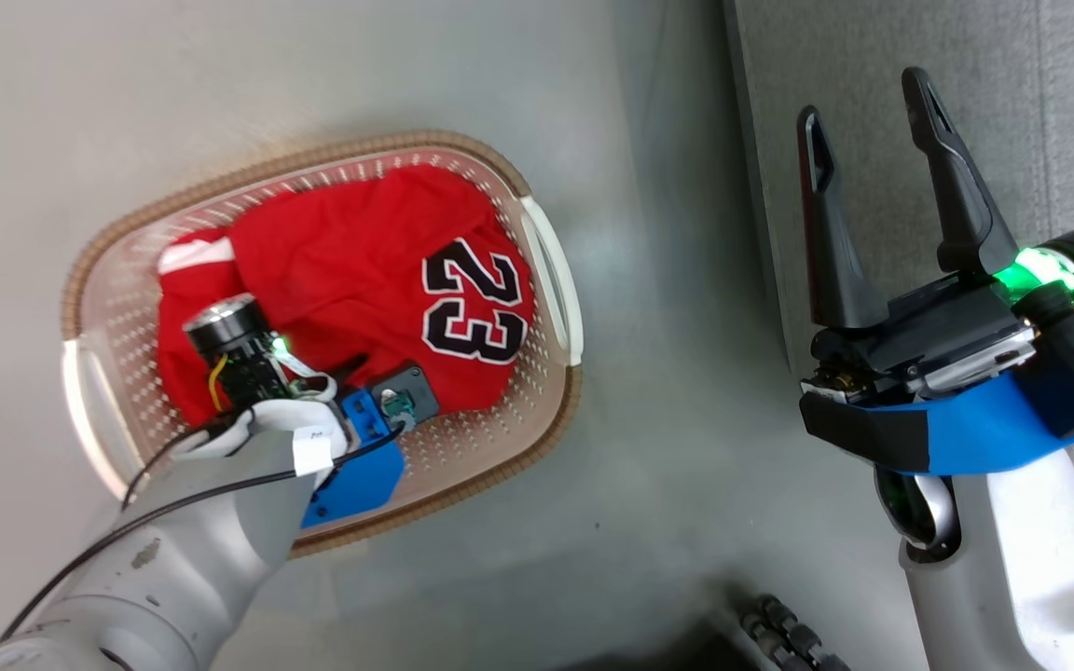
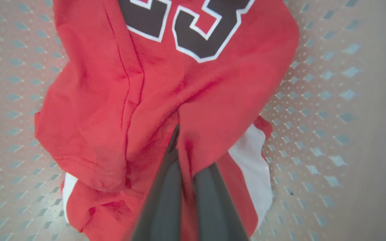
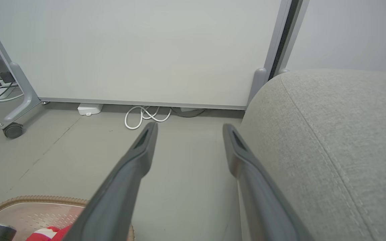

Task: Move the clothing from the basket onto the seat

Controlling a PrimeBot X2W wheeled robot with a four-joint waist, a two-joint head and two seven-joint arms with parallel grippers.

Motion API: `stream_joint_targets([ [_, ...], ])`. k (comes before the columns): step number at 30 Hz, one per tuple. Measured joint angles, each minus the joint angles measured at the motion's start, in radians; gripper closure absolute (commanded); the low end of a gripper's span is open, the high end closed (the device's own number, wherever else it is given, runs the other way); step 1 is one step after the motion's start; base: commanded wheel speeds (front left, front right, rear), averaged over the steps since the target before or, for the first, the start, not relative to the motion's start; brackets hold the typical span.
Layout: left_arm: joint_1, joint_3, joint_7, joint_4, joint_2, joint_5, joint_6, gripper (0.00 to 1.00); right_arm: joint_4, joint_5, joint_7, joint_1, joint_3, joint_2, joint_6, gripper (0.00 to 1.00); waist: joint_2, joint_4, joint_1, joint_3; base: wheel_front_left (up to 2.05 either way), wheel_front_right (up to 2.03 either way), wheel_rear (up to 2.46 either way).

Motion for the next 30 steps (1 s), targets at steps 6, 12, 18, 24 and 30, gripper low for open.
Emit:
stream_joint_targets([
  [6,0.029,0.002,-0.078,-0.001,-0.039,-0.067,0.000,1.00,0.026,-0.010,0.000,0.013,-0.009,0.000,0.000,0.00,0.0000,0.027,0.0000,-0.084,0.00,0.00,0.00],
  [12,0.059,0.046,-0.153,-0.001,-0.070,-0.152,0.000,1.00,0.059,-0.030,0.000,0.054,-0.019,0.000,0.000,0.00,0.0000,0.063,-0.0001,-0.203,0.00,0.00,0.00],
  [18,0.100,0.089,-0.182,-0.020,-0.085,-0.207,0.004,1.00,0.083,-0.043,0.000,0.100,-0.026,0.000,0.000,0.00,0.0000,0.095,-0.0002,-0.310,0.00,0.00,0.00],
  [24,0.155,0.150,-0.186,-0.117,-0.076,-0.251,0.027,1.00,0.105,-0.046,0.000,0.150,-0.030,0.000,0.000,0.00,0.0001,0.130,-0.0003,-0.430,0.00,0.00,0.00],
  [30,0.217,0.218,-0.186,-0.237,-0.038,-0.270,0.049,1.00,0.119,-0.045,0.000,0.188,-0.030,0.000,0.000,0.00,0.0001,0.150,-0.0003,-0.519,0.00,0.00,0.00],
])
